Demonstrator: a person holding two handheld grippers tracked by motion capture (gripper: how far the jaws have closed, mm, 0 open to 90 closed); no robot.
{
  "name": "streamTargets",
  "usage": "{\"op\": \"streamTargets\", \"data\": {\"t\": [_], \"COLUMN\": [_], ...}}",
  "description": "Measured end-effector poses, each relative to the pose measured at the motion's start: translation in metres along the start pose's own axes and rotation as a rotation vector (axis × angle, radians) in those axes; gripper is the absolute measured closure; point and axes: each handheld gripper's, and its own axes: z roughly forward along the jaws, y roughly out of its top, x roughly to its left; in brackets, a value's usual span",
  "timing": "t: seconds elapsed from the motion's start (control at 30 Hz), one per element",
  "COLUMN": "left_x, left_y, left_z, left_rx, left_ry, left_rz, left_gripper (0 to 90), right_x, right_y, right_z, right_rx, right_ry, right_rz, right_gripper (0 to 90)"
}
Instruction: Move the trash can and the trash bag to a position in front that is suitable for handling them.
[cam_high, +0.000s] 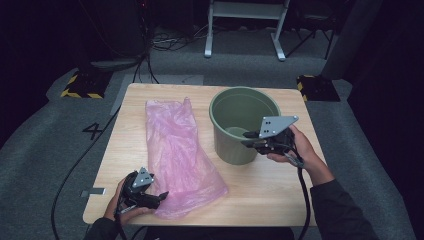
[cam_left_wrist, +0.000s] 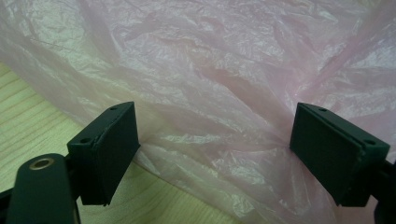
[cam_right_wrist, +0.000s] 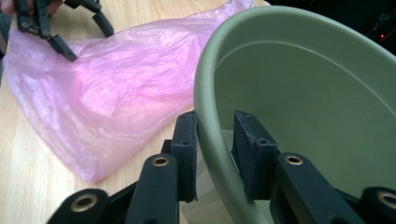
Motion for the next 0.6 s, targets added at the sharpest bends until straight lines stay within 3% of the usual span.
{"op": "streamTargets", "data": {"t": [0.4,0.47,0.5,0.53,0.6], "left_x": [-0.004,-0.006,-0.007,-0.007,-0.009], "left_y": [0.002,0.003,0.003,0.003,0.004], "left_z": [0.002,0.003,0.003,0.003,0.004], "left_rx": [-0.002,-0.002,-0.001,-0.001,-0.001], "left_ry": [-0.001,-0.002,-0.005,-0.005,-0.008], "left_rz": [0.0,0.001,-0.001,-0.001,0.003], "left_gripper": [15.0,15.0,15.0,15.0,15.0], "right_x": [0.017,0.021,0.023,0.023,0.027], "right_y": [-0.016,-0.023,-0.026,-0.026,-0.031], "right_z": [-0.023,-0.029,-0.034,-0.034,-0.043], "right_rx": [-0.021,-0.061,-0.093,-0.093,-0.123], "right_ry": [-0.025,-0.05,-0.064,-0.064,-0.122], "right_rz": [-0.017,0.0,0.008,0.008,0.033], "right_gripper": [70.6,63.0,54.9,54.9,42.2]}}
